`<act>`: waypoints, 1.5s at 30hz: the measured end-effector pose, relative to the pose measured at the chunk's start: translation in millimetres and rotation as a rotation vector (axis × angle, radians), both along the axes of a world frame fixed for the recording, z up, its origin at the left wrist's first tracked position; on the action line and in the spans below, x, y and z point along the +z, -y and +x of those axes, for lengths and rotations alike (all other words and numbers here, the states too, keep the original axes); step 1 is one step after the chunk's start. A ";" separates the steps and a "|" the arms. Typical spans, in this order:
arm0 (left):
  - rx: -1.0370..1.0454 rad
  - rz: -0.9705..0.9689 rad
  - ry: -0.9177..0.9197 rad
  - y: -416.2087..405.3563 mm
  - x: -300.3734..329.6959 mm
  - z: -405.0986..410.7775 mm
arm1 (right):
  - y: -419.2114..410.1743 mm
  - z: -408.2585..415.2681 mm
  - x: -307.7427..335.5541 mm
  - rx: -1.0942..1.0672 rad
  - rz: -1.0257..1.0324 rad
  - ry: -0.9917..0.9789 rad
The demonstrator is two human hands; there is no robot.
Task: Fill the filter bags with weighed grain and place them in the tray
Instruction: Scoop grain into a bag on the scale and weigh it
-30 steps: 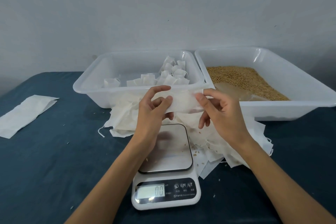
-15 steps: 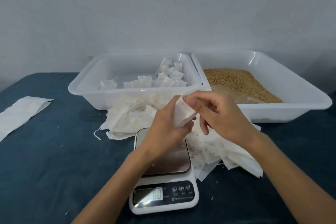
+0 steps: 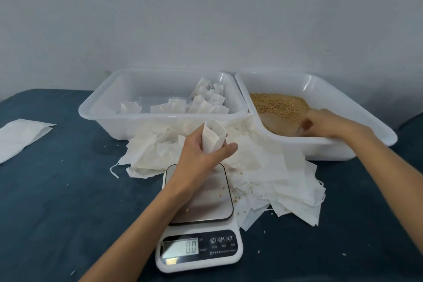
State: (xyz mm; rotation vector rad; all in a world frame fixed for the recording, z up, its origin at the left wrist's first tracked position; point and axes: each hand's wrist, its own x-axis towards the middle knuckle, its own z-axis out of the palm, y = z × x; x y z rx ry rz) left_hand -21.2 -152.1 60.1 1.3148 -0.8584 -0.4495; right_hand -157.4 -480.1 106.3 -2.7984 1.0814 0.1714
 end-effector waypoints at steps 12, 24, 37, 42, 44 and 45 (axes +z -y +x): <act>0.019 0.031 0.049 -0.8 1.3 -0.7 | 27.0 -12.2 2.1 0.098 -0.257 0.138; 0.010 0.071 0.018 -1.5 4.6 0.1 | 31.2 -24.5 -4.4 0.031 -0.052 0.238; -0.025 0.071 -0.008 -5.0 8.8 -5.8 | -14.1 -35.7 24.0 0.155 0.240 0.601; -0.040 0.052 -0.029 -9.6 12.6 -11.8 | -66.7 -29.7 36.1 0.323 0.426 0.697; -0.044 0.039 -0.011 -12.7 13.2 -13.2 | -87.0 -28.4 39.2 0.386 0.452 0.694; -0.046 0.036 -0.010 -15.4 12.3 -13.5 | -95.5 -28.0 40.9 0.412 0.445 0.683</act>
